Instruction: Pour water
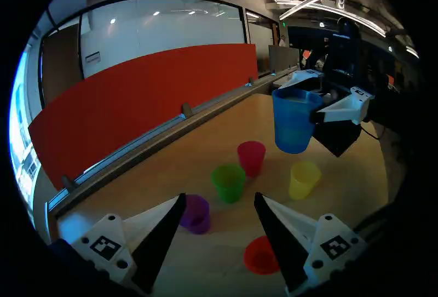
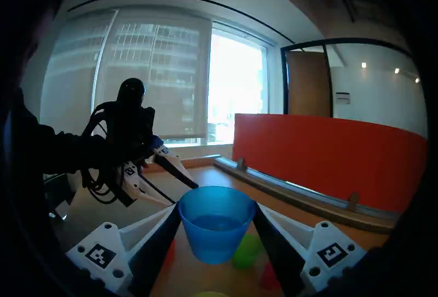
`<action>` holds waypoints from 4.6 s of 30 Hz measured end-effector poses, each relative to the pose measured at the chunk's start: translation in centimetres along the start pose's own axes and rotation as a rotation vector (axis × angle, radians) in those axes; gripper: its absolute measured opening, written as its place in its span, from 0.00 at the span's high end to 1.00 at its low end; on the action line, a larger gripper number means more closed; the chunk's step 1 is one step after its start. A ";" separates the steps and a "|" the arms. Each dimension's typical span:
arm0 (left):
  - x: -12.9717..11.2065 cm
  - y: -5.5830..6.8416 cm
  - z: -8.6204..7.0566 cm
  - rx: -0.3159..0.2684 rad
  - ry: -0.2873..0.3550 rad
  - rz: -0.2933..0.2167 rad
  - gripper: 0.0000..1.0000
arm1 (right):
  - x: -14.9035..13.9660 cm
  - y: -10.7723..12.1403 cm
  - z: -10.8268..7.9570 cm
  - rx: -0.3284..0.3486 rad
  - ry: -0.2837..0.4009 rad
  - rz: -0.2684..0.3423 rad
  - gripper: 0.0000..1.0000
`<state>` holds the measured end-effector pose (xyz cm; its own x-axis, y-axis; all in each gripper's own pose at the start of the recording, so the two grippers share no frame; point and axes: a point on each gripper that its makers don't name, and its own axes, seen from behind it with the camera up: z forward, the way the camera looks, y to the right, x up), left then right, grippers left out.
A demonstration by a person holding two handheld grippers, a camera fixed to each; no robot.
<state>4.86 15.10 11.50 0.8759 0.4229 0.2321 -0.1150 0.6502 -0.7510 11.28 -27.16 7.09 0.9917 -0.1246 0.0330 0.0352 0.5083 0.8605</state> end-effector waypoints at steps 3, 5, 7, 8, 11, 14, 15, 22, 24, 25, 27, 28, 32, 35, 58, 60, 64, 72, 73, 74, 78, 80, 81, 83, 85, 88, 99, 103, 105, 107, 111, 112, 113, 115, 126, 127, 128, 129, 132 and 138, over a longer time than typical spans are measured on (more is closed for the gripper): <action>0.1 0.0 0.3 -0.004 -0.003 0.000 0.08 | 0.0 0.1 -0.5 -0.002 -0.002 -0.001 0.08; 0.1 0.2 0.5 -0.008 -0.006 0.000 0.08 | 0.0 0.2 -0.7 -0.006 -0.005 -0.003 0.08; 0.1 0.3 0.6 -0.011 -0.010 0.001 0.08 | -0.1 0.3 -0.9 -0.007 -0.008 -0.005 0.08; 0.0 0.3 0.7 -0.013 -0.013 0.002 0.08 | -0.1 0.3 -1.0 -0.007 -0.010 -0.006 0.08; -0.1 0.4 0.9 -0.019 -0.023 0.006 0.08 | -0.2 0.3 -1.3 -0.007 -0.014 -0.011 0.07; -0.3 0.5 1.2 -0.028 -0.036 0.009 0.08 | -0.2 0.2 -1.6 -0.006 -0.015 -0.012 0.07; -0.4 0.6 1.3 -0.031 -0.041 0.009 0.08 | -0.2 0.2 -1.7 -0.006 -0.016 -0.013 0.07; -1.6 1.1 2.2 -0.071 -0.102 0.005 0.08 | -0.2 0.2 -2.3 -0.007 -0.022 -0.019 0.07; -1.9 1.2 2.6 -0.080 -0.119 0.006 0.08 | -0.2 0.3 -2.5 -0.006 -0.022 -0.020 0.08; -2.1 1.2 2.8 -0.083 -0.126 0.008 0.08 | -0.2 0.3 -2.6 -0.006 -0.023 -0.020 0.08; -2.3 1.1 3.2 -0.089 -0.141 0.013 0.08 | -0.3 0.2 -2.8 -0.006 -0.024 -0.019 0.08; -2.5 1.1 3.4 -0.092 -0.150 0.014 0.08 | -0.3 0.2 -2.9 -0.006 -0.024 -0.019 0.07; -3.4 1.0 4.3 -0.107 -0.186 0.019 0.08 | -0.4 0.2 -3.1 -0.005 -0.025 -0.020 0.07; -3.7 0.8 5.0 -0.117 -0.206 0.021 0.08 | -0.4 0.1 -3.2 -0.002 -0.026 -0.019 0.07; -4.3 1.8 10.0 -0.205 -0.316 0.017 0.08 | -0.6 -0.4 -3.9 0.016 -0.037 -0.024 0.08; -4.3 1.8 10.3 -0.207 -0.323 0.017 0.08 | -0.6 -0.4 -3.9 0.016 -0.039 -0.025 0.08; -4.3 2.0 11.1 -0.208 -0.337 0.029 0.08 | -0.7 -0.5 -4.0 0.019 -0.036 -0.023 0.07; -4.5 2.7 12.6 -0.213 -0.363 0.060 0.07 | -0.7 -0.6 -4.1 0.021 -0.033 -0.020 0.08; -4.5 2.7 12.8 -0.213 -0.364 0.061 0.07 | -0.8 -0.6 -4.2 0.021 -0.033 -0.020 0.08; -4.5 2.8 12.9 -0.214 -0.366 0.063 0.07 | -0.8 -0.6 -4.2 0.021 -0.033 -0.020 0.07; -4.6 2.8 13.6 -0.212 -0.373 0.064 0.07 | -0.9 -0.5 -4.3 0.021 -0.032 -0.018 0.08; -4.7 2.7 14.0 -0.208 -0.374 0.062 0.07 | -0.9 -0.5 -4.3 0.020 -0.032 -0.018 0.08; -4.7 2.6 14.2 -0.206 -0.374 0.061 0.08 | -0.9 -0.5 -4.3 0.020 -0.031 -0.018 0.07; -4.6 2.5 14.5 -0.203 -0.373 0.056 0.08 | -0.9 -0.5 -4.4 0.021 -0.031 -0.018 0.08; -4.6 2.5 14.8 -0.202 -0.372 0.053 0.08 | -0.9 -0.4 -4.4 0.021 -0.031 -0.019 0.08; -4.5 2.4 15.2 -0.200 -0.372 0.051 0.07 | -1.0 -0.4 -4.5 0.020 -0.032 -0.018 0.08; -4.5 2.5 16.2 -0.188 -0.368 0.067 0.07 | -1.2 -0.2 -4.5 0.018 -0.033 -0.016 0.08; -4.3 2.4 16.6 -0.184 -0.361 0.061 0.08 | -1.3 -0.2 -4.6 0.018 -0.033 -0.014 0.08; -4.2 2.4 16.8 -0.184 -0.361 0.056 0.08 | -1.3 -0.2 -4.6 0.017 -0.033 -0.013 0.08; -4.2 2.5 17.0 -0.184 -0.360 0.055 0.08 | -1.3 -0.2 -4.6 0.016 -0.032 -0.013 0.08; -4.3 2.5 17.3 -0.183 -0.362 0.065 0.08 | -1.3 -0.1 -4.7 0.015 -0.033 -0.012 0.08; -4.3 2.6 17.3 -0.182 -0.362 0.069 0.08 | -1.4 -0.1 -4.7 0.015 -0.033 -0.013 0.08; -4.3 2.6 17.4 -0.182 -0.363 0.072 0.08 | -1.4 -0.1 -4.7 0.014 -0.033 -0.013 0.08; -4.4 2.6 17.4 -0.182 -0.365 0.077 0.08 | -1.4 -0.1 -4.7 0.014 -0.033 -0.013 0.07; -4.3 2.5 17.5 -0.175 -0.344 0.056 0.12 | -1.5 0.1 -4.8 0.009 -0.032 -0.009 0.08; -4.3 2.5 17.5 -0.174 -0.343 0.055 0.12 | -1.5 0.1 -4.8 0.009 -0.031 -0.010 0.08; -4.3 2.4 17.4 -0.174 -0.342 0.055 0.12 | -1.5 0.1 -4.8 0.008 -0.031 -0.010 0.08; -4.3 2.4 17.4 -0.173 -0.341 0.055 0.12 | -1.5 0.1 -4.8 0.008 -0.031 -0.010 0.07; -4.1 2.2 17.3 -0.172 -0.332 0.053 0.12 | -1.3 0.0 -4.7 0.010 -0.031 -0.011 0.07; -3.6 2.0 17.0 -0.172 -0.317 0.046 0.13 | -1.2 -0.2 -4.6 0.012 -0.030 -0.013 0.08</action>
<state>-6.50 25.64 19.66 0.6795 0.6417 0.3557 -0.0471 0.5219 -0.8517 10.68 -23.14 4.56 0.9869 -0.1572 0.0369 0.0466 0.4965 0.8668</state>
